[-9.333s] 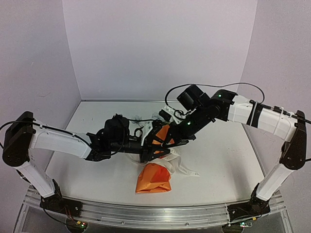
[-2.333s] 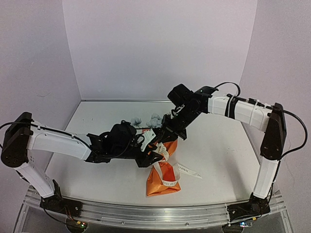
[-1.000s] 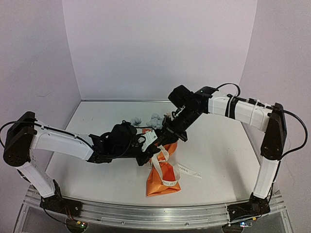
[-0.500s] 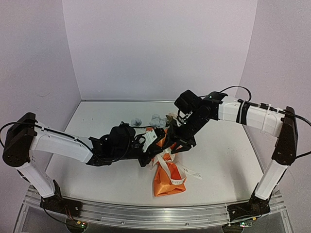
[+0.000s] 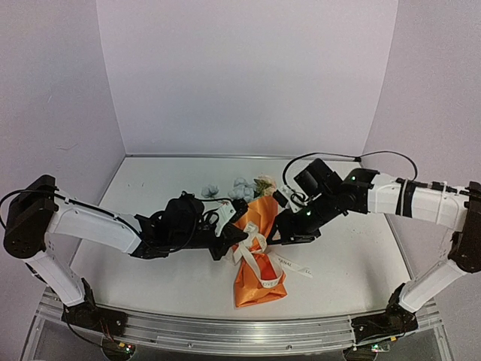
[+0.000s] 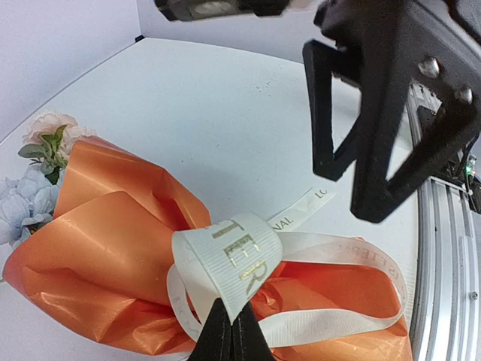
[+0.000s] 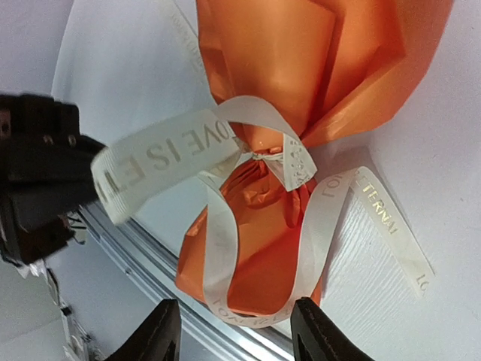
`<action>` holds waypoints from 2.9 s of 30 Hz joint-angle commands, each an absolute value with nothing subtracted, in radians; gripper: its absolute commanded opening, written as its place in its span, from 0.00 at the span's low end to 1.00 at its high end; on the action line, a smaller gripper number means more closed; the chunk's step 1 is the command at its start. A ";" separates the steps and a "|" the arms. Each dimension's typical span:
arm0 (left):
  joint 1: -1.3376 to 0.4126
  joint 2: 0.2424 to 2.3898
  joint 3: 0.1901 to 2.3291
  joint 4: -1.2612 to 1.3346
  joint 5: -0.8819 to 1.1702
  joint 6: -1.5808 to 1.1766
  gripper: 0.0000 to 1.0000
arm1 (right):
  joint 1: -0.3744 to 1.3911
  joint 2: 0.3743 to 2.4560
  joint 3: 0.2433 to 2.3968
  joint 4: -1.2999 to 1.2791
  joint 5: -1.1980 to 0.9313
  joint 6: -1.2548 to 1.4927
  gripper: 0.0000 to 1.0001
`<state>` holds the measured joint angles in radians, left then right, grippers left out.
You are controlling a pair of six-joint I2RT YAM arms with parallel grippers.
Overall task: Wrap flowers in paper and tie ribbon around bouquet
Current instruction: Cross the half-tied ribbon over the folded bouquet.
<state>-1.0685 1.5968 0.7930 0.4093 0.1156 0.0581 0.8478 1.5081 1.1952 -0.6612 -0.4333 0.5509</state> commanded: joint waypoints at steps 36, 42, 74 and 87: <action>-0.923 1.454 0.724 0.352 0.331 0.014 0.00 | 1.131 1.667 1.051 -0.240 -0.323 -0.079 0.49; -0.922 1.447 0.715 0.350 0.341 0.009 0.00 | 1.149 1.683 1.063 -0.222 -0.295 -0.124 0.51; -0.906 1.422 0.676 0.364 0.350 -0.029 0.00 | 1.102 1.557 1.000 -0.234 -0.137 0.054 0.00; -0.898 1.416 0.670 0.364 0.369 -0.031 0.00 | 0.979 1.536 0.966 -0.254 -0.038 0.249 0.00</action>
